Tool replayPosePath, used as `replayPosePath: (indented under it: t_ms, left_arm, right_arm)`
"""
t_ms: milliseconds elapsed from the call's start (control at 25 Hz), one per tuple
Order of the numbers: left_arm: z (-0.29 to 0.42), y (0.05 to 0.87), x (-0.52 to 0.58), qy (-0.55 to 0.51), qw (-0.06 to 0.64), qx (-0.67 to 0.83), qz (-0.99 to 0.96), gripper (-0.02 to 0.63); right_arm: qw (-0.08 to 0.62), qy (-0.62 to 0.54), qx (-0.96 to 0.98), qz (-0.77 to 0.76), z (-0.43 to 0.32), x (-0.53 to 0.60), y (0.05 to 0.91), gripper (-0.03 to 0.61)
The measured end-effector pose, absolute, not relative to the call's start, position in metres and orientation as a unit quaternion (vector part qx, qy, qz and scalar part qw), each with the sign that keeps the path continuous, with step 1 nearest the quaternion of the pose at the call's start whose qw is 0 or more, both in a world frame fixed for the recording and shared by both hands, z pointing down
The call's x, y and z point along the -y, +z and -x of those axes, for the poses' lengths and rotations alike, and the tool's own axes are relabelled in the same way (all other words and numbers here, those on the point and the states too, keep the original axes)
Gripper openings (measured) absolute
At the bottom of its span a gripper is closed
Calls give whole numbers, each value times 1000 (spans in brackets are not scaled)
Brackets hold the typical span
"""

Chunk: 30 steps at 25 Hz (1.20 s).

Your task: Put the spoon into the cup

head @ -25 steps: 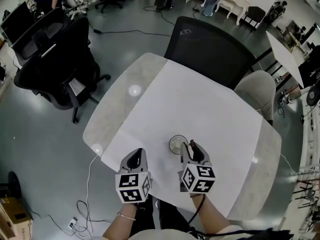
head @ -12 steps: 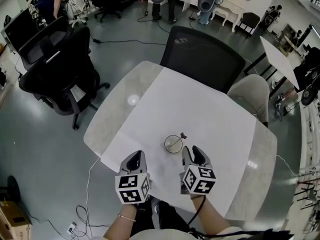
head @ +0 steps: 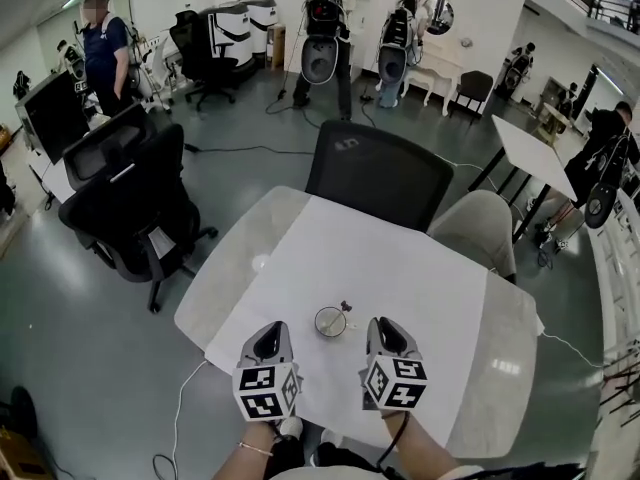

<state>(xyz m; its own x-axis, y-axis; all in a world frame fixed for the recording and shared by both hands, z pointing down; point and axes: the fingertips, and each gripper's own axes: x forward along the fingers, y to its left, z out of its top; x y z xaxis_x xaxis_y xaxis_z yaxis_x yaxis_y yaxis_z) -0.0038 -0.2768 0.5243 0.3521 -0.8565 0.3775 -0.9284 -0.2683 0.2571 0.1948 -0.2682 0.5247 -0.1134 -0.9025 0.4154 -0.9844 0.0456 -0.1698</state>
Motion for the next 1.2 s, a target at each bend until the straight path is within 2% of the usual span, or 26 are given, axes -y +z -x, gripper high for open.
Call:
replayPosePath:
  t_ms: [520,1200]
  left_arm:
    - [-1,485,288,59,173,566,-804,17]
    - [-5,482,289,64,159,564,-808,18]
  right_arm:
    - [57,168,711,-681,-225,257,478,40]
    - [72,155,714,-679,-224,260,473,31]
